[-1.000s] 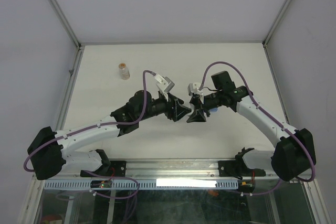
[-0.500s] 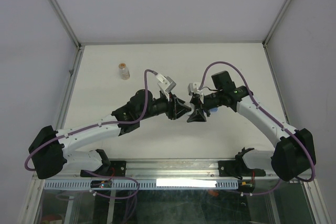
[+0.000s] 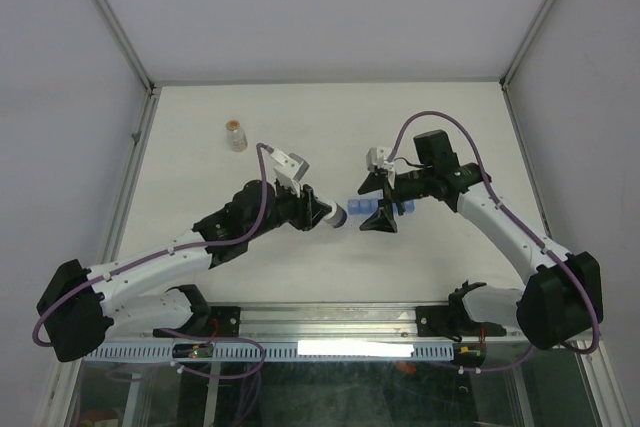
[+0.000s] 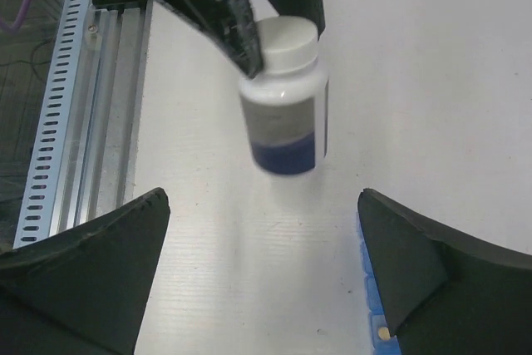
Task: Sort the pills into containers
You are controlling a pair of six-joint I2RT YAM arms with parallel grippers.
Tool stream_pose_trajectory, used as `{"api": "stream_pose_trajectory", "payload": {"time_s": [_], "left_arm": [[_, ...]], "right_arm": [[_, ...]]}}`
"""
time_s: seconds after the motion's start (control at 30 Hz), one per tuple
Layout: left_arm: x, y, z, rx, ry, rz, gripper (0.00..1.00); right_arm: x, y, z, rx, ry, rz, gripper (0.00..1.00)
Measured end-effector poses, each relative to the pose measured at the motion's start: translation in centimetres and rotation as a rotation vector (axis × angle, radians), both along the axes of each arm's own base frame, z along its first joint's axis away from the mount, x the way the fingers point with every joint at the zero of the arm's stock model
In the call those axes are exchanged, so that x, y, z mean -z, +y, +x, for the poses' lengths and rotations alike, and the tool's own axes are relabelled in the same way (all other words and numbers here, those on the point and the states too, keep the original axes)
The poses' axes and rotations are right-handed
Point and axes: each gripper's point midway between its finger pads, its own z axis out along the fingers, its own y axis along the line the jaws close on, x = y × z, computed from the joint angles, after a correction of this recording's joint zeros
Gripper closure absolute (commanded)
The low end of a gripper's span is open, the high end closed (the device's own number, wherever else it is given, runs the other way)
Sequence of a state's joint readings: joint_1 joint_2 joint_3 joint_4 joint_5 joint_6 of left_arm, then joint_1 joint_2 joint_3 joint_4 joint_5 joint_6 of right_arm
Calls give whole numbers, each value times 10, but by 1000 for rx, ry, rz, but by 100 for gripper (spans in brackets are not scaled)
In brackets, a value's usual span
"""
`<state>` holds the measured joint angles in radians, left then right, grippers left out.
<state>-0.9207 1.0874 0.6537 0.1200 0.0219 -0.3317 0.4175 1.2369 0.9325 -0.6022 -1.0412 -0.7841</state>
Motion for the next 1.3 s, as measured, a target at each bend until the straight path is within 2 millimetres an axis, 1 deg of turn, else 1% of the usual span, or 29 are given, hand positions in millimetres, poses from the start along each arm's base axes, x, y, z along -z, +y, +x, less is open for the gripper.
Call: {"api": "stream_pose_trajectory", "payload": {"time_s": [0.07,0.17,0.23,0.33,0.4,0.43,0.47,0.57,0.6,0.63,0.67,0.7,0.73,0.77,0.8,0.93,1.03,1.07,1.17,1.23,1.3], "left_arm": [[13,20,12,-89,13,49,100],[30,56,37,-259,32,134,100],[40,83,55,-375,46,185,100],[52,131,81,-560,70,249,100],[60,155,92,-652,90,287,100],[65,167,97,-696,102,311,98],[70,175,101,-727,113,333,93],[84,188,108,-779,145,396,82],[89,191,110,-794,155,417,73],[93,192,111,-802,164,437,59],[95,194,112,-811,169,453,38],[97,196,113,-822,173,466,23],[99,197,114,-830,179,475,13],[100,199,114,-841,181,483,5],[100,199,114,-839,181,489,2],[89,192,115,-821,179,441,1],[71,179,111,-760,163,362,1],[62,173,109,-731,151,324,1],[28,146,101,-597,79,180,1],[8,122,89,-471,20,91,1],[-1,104,80,-373,-15,59,1]], "right_arm": [[-3,-1,4,15,-8,6,0],[-4,-3,9,36,-9,11,0],[-5,-3,12,48,-8,13,0],[-7,-4,16,66,-6,16,0],[-7,-4,19,79,-7,18,0],[-8,-5,20,84,-8,20,0],[-9,-5,21,88,-10,22,0],[-9,-4,22,92,-7,24,0],[-10,-4,22,93,-7,25,0],[-10,-4,22,94,-6,25,0],[-10,-4,22,95,-6,26,0],[-10,-4,22,96,-4,25,0],[-10,-4,23,97,-6,25,0],[-10,-4,23,98,-8,25,0],[-10,-4,24,100,-9,24,0],[-9,-5,26,112,-6,20,0],[-11,-7,29,134,4,25,0],[-12,-8,32,149,9,30,0],[-15,-16,45,215,34,49,0],[-15,-25,56,275,58,62,0],[-13,-37,70,352,88,71,0]]}}
